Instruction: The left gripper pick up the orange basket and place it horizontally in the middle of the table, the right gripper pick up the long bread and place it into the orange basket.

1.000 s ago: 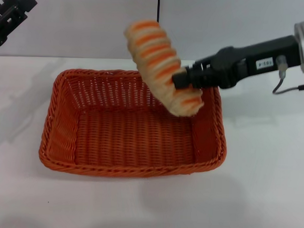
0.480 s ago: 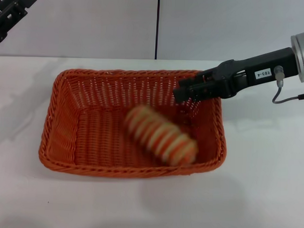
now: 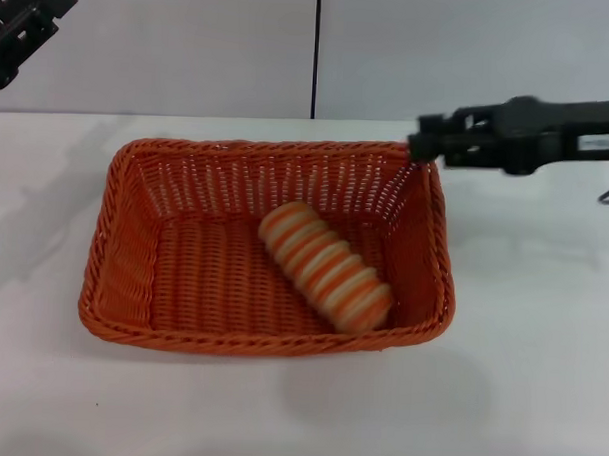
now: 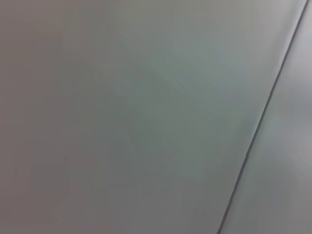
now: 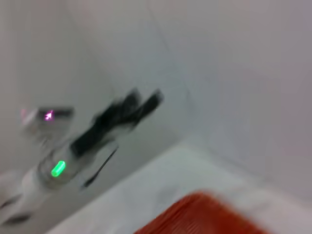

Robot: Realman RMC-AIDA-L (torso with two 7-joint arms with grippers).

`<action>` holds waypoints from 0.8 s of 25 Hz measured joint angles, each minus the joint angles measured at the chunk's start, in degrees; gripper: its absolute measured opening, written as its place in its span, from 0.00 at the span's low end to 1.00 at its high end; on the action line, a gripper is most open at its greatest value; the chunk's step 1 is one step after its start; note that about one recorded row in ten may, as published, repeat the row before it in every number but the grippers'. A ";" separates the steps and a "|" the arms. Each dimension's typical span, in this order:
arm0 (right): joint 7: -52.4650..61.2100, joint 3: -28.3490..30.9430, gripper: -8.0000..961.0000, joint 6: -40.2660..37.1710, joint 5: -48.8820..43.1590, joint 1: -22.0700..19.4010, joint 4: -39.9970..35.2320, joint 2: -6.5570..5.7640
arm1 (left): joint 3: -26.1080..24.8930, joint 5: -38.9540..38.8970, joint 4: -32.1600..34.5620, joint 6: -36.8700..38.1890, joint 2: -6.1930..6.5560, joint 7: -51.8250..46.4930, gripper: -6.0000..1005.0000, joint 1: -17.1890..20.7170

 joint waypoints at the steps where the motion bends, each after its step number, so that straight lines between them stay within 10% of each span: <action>1: -2.29 1.88 0.51 0.59 1.01 -1.44 -0.03 0.30 | -0.16 0.00 -0.08 -0.02 -0.05 0.93 0.80 0.00; 8: -31.20 18.77 0.51 4.49 20.41 -13.83 12.58 1.53 | -5.53 -4.21 -10.26 1.53 -0.37 24.09 0.80 0.48; 20: -72.16 43.17 0.51 3.93 47.16 -20.74 40.58 1.71 | -20.82 -13.67 -29.46 7.82 -0.87 57.10 0.80 1.06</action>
